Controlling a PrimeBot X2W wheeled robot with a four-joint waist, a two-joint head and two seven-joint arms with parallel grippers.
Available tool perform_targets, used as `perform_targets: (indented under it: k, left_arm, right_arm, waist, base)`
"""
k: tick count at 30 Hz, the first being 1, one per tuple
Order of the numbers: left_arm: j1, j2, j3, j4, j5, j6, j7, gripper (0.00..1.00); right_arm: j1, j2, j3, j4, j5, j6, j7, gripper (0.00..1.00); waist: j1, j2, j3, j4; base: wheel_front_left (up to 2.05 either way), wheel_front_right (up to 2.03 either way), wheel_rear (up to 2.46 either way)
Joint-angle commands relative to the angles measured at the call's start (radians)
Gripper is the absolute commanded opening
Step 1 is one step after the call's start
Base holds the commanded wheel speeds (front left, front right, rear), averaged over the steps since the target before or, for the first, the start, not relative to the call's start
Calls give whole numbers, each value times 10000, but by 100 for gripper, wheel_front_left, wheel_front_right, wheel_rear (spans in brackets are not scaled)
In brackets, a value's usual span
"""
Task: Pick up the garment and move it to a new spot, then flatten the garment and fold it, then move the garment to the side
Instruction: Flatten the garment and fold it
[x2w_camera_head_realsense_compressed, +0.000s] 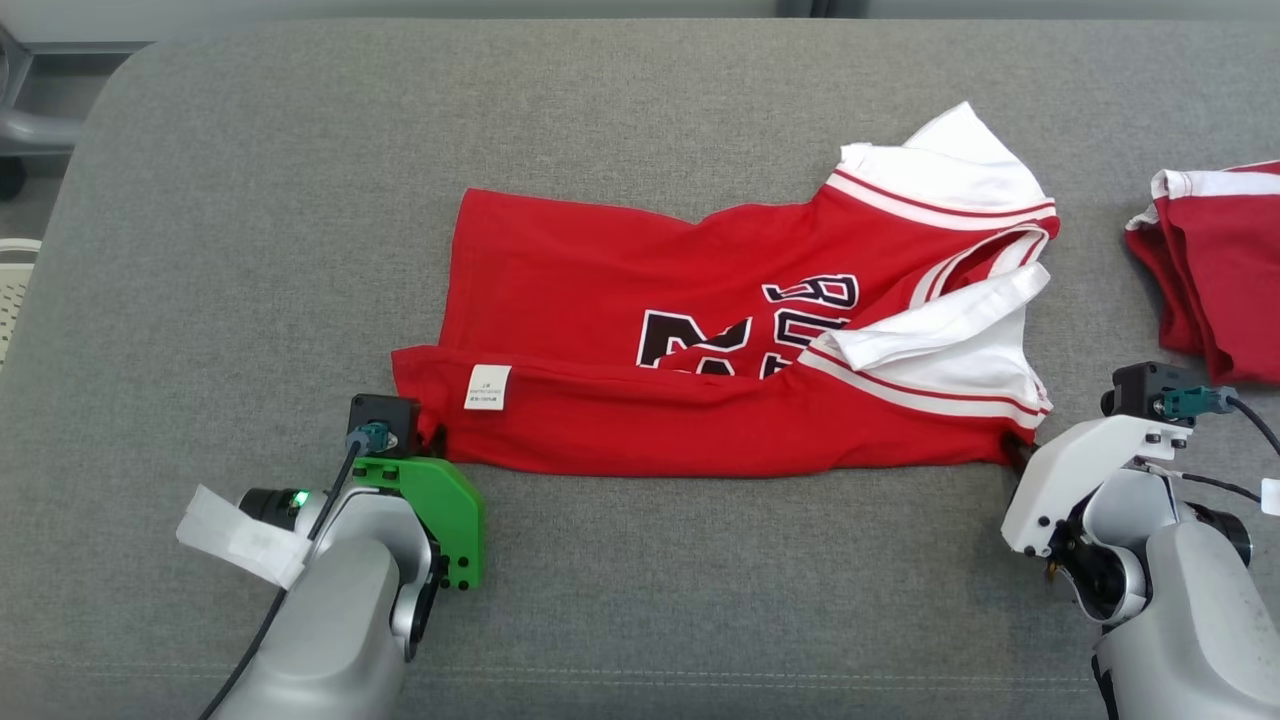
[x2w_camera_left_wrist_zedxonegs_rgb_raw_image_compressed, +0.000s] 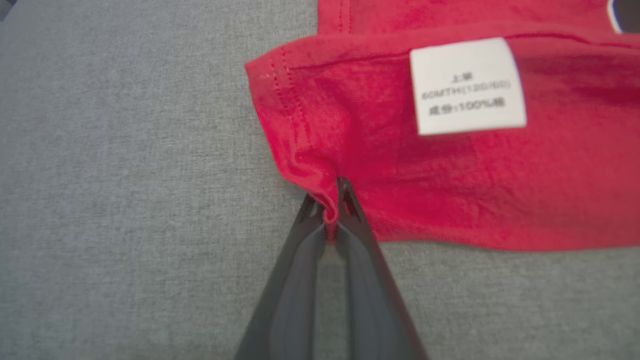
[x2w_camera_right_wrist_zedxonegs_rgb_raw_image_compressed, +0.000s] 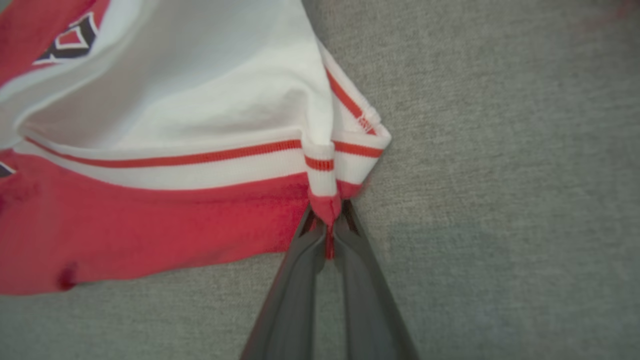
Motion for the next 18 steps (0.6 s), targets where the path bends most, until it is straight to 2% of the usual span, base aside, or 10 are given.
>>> perform_targets:
  k: [1, 8, 14, 18]
  left_arm:
    - [209, 30, -39, 170, -65, -47, 94, 0]
    - [703, 209, 181, -106, -414, 17, -22, 0]
    - [1474, 471, 186, -702, -615, 5, 336, 0]
    - [2112, 704, 191, -1498, -733, 205, 712, 0]
  right_arm:
    - [320, 41, 29, 107, -48, 2, 186, 0]
    - [988, 3, -368, -1253, 82, 1, 808, 0]
    - [2114, -3, -811, -3059, 210, -4, 1891, 0]
    - [3080, -16, -1188, -4188, 386, -8, 2857, 0]
  waist:
    - [0, 0, -84, 14]
    - [0, 0, -518, 23]
    - [0, 0, -877, 1]
    - [0, 0, -1115, 33]
  base:
    - [0, 0, 0]
    - [0, 0, 0]
    - [0, 0, 0]
    - [0, 0, 0]
